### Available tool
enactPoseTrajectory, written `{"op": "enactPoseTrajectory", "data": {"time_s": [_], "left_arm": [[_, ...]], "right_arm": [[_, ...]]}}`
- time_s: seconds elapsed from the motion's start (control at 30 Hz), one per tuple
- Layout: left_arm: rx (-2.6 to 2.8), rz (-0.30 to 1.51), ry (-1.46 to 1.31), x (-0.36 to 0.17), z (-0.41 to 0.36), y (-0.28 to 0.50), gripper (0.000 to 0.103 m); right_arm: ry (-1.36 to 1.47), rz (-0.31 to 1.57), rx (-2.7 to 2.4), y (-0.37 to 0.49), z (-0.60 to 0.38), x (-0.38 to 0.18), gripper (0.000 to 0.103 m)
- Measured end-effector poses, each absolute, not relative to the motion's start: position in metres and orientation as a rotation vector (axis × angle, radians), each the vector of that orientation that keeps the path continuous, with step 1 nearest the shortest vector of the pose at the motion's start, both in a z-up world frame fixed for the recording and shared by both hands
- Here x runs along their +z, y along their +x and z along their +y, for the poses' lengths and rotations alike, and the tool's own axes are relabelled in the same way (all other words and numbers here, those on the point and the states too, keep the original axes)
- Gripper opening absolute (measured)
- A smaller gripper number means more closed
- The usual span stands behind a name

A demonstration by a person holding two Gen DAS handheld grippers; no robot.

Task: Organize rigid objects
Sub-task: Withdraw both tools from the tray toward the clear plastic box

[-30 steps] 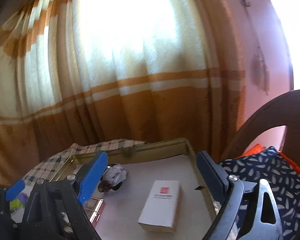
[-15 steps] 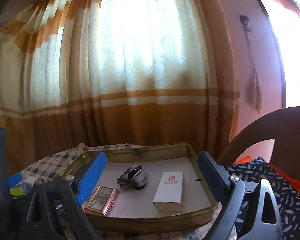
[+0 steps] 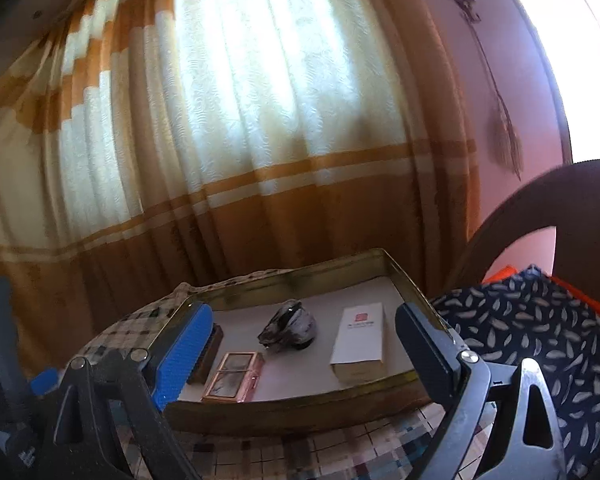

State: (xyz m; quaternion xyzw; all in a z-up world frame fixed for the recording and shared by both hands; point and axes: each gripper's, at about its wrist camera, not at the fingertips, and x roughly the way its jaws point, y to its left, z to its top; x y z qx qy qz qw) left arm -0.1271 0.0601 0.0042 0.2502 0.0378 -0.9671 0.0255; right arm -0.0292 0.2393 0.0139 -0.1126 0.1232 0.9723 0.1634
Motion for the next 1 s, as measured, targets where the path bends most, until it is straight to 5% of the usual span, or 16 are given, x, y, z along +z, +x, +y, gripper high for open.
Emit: {"op": "enactPoseTrajectory", "data": {"time_s": [1.0], "left_arm": [[-2.895,0.16,0.755,0.003,-0.03,-0.114,0.102]], "right_arm": [[-0.317,0.238,2.943,-0.031,0.158,0.015,0.094]]}}
